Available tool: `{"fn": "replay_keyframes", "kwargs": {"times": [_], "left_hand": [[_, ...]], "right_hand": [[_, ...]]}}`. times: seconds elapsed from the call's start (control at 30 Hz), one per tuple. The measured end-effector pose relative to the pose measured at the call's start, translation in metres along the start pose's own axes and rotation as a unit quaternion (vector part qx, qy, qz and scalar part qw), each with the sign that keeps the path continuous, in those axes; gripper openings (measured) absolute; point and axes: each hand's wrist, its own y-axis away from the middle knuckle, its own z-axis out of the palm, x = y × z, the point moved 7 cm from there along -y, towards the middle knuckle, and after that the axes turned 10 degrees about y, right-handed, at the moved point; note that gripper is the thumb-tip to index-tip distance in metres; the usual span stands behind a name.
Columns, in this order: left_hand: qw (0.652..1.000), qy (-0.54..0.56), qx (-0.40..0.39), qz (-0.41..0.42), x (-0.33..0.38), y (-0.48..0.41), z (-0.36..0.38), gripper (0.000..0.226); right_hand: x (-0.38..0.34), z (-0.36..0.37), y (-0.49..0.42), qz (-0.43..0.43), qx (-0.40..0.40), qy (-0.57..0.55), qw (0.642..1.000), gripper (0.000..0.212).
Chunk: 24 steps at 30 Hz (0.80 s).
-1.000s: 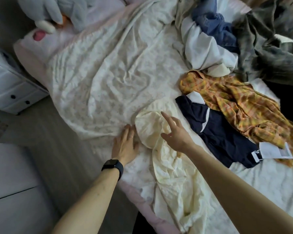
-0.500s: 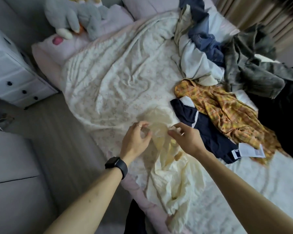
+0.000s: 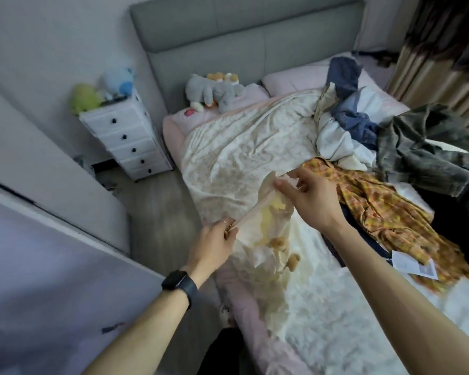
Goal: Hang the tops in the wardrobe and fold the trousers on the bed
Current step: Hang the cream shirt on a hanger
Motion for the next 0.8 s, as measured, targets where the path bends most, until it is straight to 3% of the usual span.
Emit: {"fn": "replay_keyframes", "kwargs": {"times": [0.17, 0.37, 0.53, 0.63, 0.73, 0.8], "left_hand": [[0.997, -0.021, 0.076, -0.02, -0.02, 0.086, -0.1, 0.01], [0.973, -0.177, 0.133, -0.068, -0.057, 0.203, -0.192, 0.008], [0.94, -0.206, 0.201, -0.184, -0.115, 0.325, -0.254, 0.011], [0.914, -0.212, 0.262, -0.227, -0.137, 0.392, -0.281, 0.017], [0.893, -0.198, 0.285, -0.287, -0.163, 0.453, -0.291, 0.012], [0.874, -0.159, 0.31, -0.339, -0.186, 0.489, -0.292, 0.011]], "right_hand": [[-0.039, 0.019, 0.042, -0.096, -0.029, 0.05, 0.994, 0.056], [-0.138, 0.069, 0.088, -0.26, -0.034, 0.084, 0.961, 0.056], [-0.21, 0.123, 0.13, -0.371, -0.022, 0.132, 0.919, 0.06], [-0.244, 0.17, 0.172, -0.431, -0.065, 0.202, 0.877, 0.054], [-0.28, 0.226, 0.226, -0.512, -0.109, 0.291, 0.801, 0.047], [-0.299, 0.254, 0.243, -0.509, -0.129, 0.364, 0.769, 0.043]]}}
